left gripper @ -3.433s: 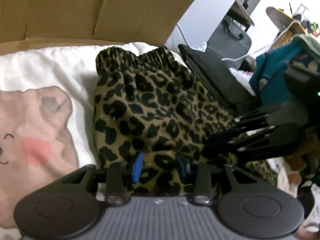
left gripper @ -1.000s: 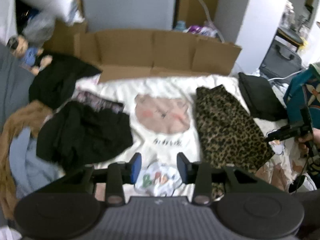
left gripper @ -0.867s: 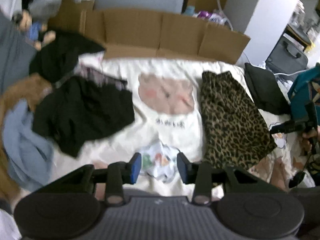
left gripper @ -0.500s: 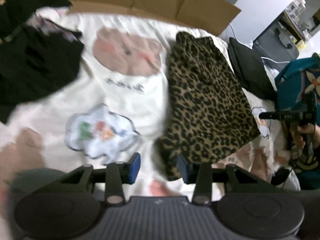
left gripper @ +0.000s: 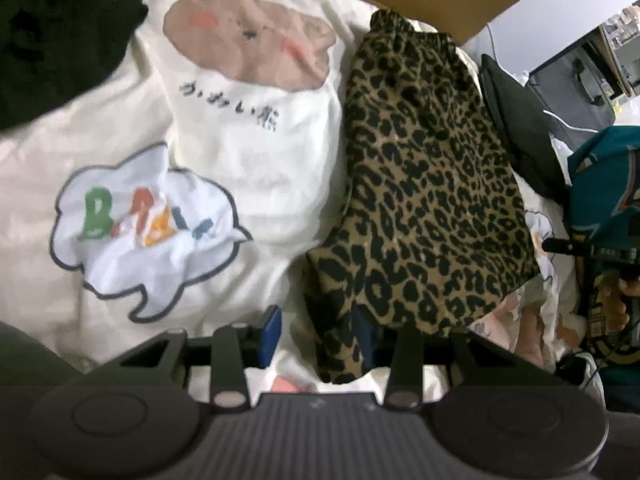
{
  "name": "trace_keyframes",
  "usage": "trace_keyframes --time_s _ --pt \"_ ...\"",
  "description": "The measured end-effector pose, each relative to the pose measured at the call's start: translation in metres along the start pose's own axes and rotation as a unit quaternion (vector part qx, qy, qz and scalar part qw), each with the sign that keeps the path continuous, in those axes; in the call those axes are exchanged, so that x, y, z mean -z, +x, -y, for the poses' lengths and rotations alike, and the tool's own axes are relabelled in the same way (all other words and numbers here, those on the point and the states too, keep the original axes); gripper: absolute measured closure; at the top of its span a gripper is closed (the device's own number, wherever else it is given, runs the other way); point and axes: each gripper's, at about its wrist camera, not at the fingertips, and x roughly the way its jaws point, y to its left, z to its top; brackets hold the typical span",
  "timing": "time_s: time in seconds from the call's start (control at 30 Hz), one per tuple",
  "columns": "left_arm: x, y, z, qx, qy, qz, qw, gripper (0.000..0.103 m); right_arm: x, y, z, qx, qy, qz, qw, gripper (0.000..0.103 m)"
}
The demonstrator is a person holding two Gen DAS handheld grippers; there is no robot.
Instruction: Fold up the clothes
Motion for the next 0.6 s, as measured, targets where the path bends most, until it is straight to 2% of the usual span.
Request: trace_keyframes --time_s 0.1,0.23,0.3,0.37,0.53,0.6 --pt "0.000 0.006 0.000 0.026 0.000 0.002 0.9997 0.061 0.003 0.002 0.003 -0.003 0.007 0.004 1.000 0.039" --pt "0.000 0.019 0.001 0.002 -0.006 -0.010 0.9999 0.061 0.005 0.006 0.011 0.000 0.021 0.003 1.000 0.039" --pt "0.001 0.023 -0.003 0.029 -0.026 -0.006 0.9992 0.065 0.007 0.008 0.015 0.008 0.028 0.006 1.000 0.039" --pt "0.004 0.026 -0.005 0.036 -0.032 -0.006 0.9988 0.065 0.008 0.010 0.022 0.015 0.043 0.004 0.999 0.039" --pt "0.006 0.032 -0.007 0.039 -0.041 -0.014 0.9983 0.066 0.006 0.012 0.040 -0.001 0.094 0.020 0.995 0.039" --pt "0.006 0.035 -0.008 0.040 -0.046 -0.018 0.9980 0.066 0.005 0.019 0.044 -0.013 0.103 0.009 0.995 0.041"
